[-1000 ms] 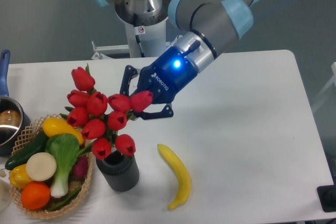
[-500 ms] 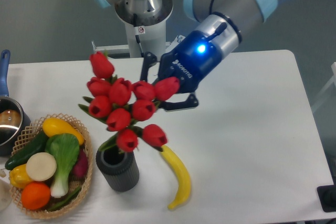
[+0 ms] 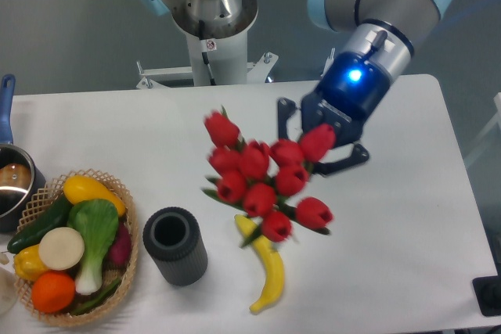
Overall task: Pick up the flowers from the vase
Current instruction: 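Carry the held tulips away from the vase, past the banana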
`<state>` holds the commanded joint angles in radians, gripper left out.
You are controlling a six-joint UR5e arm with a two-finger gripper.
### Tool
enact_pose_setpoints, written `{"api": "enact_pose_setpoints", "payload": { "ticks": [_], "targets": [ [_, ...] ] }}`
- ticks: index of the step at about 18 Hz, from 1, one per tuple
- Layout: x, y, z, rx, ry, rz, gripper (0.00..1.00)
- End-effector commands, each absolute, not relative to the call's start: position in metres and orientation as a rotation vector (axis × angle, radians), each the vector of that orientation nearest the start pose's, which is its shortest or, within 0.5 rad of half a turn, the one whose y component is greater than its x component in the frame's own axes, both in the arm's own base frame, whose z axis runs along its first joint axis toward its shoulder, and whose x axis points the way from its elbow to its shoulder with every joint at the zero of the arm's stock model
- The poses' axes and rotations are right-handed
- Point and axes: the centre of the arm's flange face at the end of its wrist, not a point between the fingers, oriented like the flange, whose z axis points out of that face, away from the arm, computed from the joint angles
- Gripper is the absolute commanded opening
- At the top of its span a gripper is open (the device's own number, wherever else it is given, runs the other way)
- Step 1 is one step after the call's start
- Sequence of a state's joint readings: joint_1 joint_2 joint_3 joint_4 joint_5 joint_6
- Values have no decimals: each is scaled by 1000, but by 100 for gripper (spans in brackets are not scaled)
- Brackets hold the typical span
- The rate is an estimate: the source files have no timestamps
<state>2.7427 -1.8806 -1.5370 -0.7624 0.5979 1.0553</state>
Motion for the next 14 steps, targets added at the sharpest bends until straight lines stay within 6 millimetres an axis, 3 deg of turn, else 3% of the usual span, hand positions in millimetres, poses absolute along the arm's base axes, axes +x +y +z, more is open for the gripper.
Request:
{"api": "enact_pose_setpoints", "payload": {
  "ticks": [6, 14],
  "targets": [
    [-505, 417, 433, -2296, 123, 183, 0],
    [-514, 393, 416, -2603, 121, 378, 0]
  ]
}}
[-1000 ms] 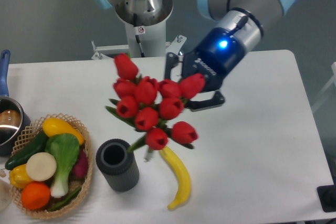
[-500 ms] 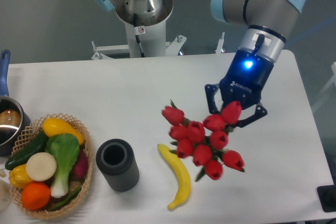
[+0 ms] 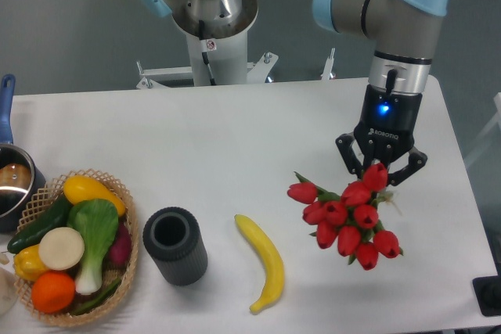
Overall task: Pick up the flowers from the vase
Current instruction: 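Carry the held tulips away from the vase, past the banana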
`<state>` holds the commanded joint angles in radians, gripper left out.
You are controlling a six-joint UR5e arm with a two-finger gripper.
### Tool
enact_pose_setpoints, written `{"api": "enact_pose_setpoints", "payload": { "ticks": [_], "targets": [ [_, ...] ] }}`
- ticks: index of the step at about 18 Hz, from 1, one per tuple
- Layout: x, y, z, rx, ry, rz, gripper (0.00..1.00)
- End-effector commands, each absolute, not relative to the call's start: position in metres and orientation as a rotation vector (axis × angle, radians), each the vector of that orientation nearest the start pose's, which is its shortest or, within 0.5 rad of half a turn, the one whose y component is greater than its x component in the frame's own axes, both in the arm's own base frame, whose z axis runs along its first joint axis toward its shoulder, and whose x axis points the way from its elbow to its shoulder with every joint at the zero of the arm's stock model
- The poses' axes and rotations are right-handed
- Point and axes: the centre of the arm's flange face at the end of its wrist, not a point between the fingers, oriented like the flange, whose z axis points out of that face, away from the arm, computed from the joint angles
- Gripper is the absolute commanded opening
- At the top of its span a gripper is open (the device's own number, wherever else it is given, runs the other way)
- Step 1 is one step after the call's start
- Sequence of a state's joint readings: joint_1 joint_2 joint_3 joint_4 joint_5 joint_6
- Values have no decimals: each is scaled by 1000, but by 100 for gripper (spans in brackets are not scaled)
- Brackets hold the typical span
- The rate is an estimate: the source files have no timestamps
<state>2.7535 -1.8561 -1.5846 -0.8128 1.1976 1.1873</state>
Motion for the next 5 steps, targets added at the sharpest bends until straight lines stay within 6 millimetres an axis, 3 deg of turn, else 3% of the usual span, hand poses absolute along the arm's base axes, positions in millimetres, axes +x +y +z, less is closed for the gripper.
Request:
{"api": "enact_pose_setpoints", "payload": {
  "ticks": [5],
  "targets": [
    [-511, 391, 384, -2741, 101, 372, 0]
  ]
}}
